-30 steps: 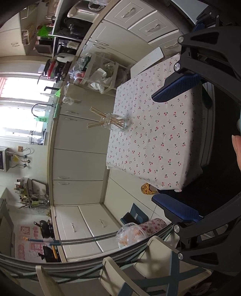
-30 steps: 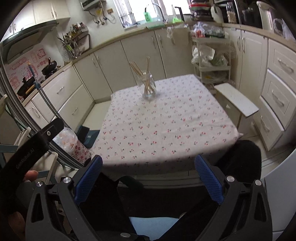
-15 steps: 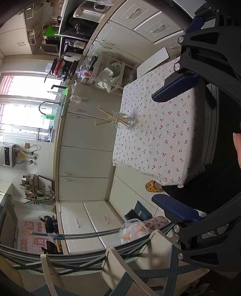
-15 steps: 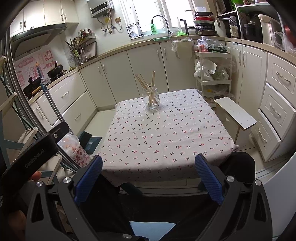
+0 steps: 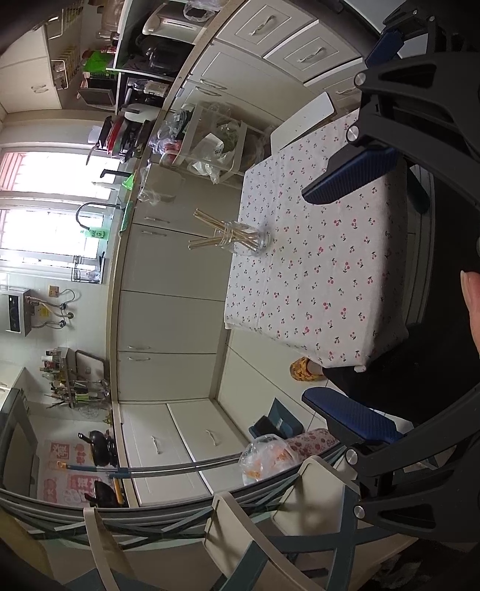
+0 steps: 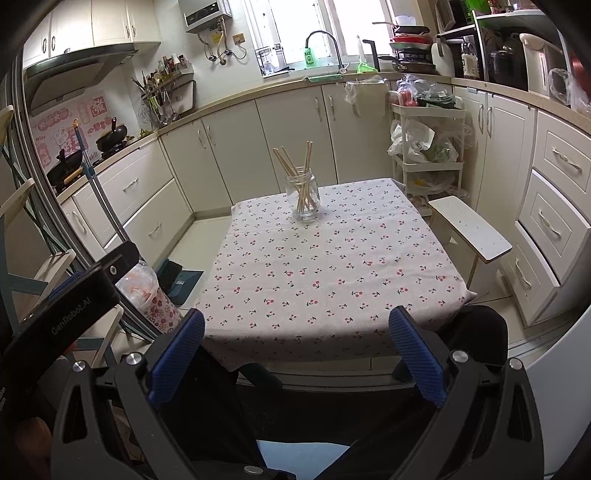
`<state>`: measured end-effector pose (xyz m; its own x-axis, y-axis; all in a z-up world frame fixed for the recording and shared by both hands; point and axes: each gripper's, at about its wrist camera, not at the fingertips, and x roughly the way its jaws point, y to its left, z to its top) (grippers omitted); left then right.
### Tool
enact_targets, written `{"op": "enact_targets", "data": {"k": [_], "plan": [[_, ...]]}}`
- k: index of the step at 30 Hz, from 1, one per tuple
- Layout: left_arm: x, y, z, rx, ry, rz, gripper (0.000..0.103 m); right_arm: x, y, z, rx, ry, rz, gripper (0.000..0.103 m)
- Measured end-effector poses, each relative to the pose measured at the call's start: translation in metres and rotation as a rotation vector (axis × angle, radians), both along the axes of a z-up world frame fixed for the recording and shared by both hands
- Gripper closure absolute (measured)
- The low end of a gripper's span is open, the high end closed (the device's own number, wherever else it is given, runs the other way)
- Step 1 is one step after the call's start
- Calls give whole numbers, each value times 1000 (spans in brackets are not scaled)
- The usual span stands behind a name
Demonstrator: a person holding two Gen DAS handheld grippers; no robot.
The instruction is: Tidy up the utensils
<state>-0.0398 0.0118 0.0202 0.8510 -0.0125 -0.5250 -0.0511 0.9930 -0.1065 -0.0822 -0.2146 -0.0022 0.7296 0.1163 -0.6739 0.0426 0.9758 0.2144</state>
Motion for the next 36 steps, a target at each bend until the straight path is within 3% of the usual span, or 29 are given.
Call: {"op": "enact_targets", "data": {"k": [36], "plan": [[-1,1,-2,0,1,3,8,-1,4,2,-7,-3,-1,7]]}}
